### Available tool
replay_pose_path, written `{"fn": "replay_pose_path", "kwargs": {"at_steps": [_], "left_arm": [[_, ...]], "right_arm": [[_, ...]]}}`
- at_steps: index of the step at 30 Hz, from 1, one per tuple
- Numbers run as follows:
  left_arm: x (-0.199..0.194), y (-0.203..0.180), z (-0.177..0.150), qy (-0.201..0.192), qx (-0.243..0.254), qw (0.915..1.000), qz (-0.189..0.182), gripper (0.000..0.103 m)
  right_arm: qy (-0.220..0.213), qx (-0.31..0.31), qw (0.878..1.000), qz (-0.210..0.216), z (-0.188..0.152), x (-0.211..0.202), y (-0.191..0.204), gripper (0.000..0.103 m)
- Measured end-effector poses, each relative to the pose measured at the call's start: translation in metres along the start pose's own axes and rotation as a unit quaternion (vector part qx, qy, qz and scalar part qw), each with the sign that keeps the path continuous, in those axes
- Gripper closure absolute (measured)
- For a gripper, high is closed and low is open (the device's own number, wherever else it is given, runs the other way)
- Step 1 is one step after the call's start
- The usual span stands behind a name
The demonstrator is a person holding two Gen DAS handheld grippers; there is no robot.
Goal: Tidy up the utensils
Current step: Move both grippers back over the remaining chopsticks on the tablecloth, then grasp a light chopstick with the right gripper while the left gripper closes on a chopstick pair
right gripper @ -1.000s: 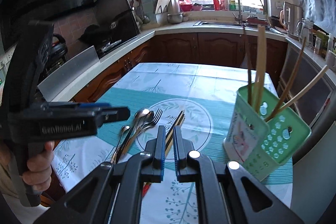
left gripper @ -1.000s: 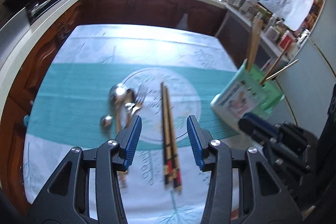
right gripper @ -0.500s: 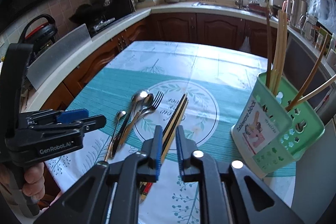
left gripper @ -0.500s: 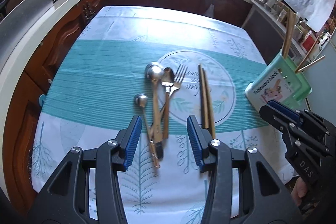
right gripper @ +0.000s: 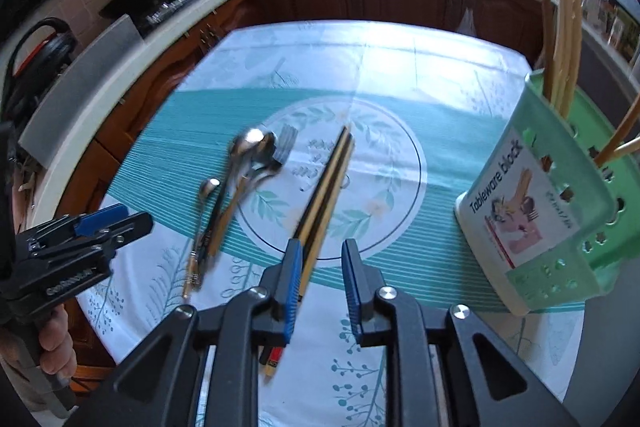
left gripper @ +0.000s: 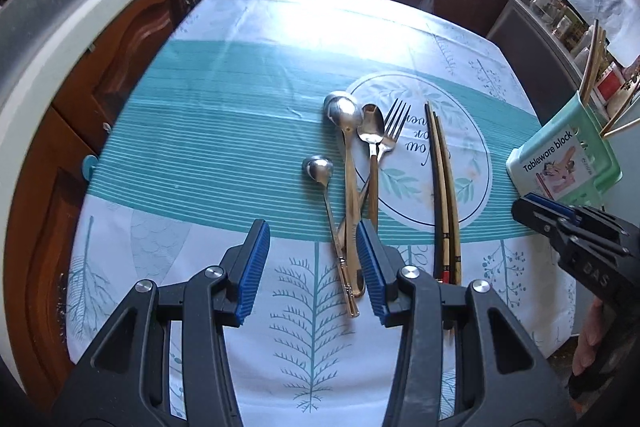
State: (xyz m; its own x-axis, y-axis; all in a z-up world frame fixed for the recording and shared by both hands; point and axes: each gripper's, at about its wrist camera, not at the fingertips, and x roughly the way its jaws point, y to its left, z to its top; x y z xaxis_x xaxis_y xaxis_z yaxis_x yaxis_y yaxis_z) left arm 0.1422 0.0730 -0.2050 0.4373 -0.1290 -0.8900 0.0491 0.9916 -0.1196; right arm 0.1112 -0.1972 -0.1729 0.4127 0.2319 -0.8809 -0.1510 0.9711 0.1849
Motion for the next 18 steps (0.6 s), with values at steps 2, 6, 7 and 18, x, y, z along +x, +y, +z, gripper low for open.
{"fn": "replay_pose_path", "kwargs": {"at_steps": [2, 6, 7, 18], "left_arm": [[0.007, 0.003, 0.004, 0.012, -0.003, 0.9999, -0.005, 0.061], [0.023, -0.003, 0.014, 0.045, 0.004, 0.9986, -0.028, 0.061], [0.025, -0.004, 0.016, 0.048, 0.006, 0.9984, -0.031, 0.062], [0.044, -0.034, 0.034, 0.077, 0.033, 0.9953, -0.049, 0.071]], "right_arm": [[0.024, 0.013, 1.000, 0.007, 0.006, 0.012, -0.006, 0.083], [0.069, 0.040, 0.997, 0.022, 0.021, 0.036, -0.013, 0.083], [0.082, 0.046, 0.995, 0.029, 0.026, 0.044, -0.014, 0.083], [0.158, 0.066, 0.985, 0.011, 0.040, 0.090, -0.011, 0.095]]}}
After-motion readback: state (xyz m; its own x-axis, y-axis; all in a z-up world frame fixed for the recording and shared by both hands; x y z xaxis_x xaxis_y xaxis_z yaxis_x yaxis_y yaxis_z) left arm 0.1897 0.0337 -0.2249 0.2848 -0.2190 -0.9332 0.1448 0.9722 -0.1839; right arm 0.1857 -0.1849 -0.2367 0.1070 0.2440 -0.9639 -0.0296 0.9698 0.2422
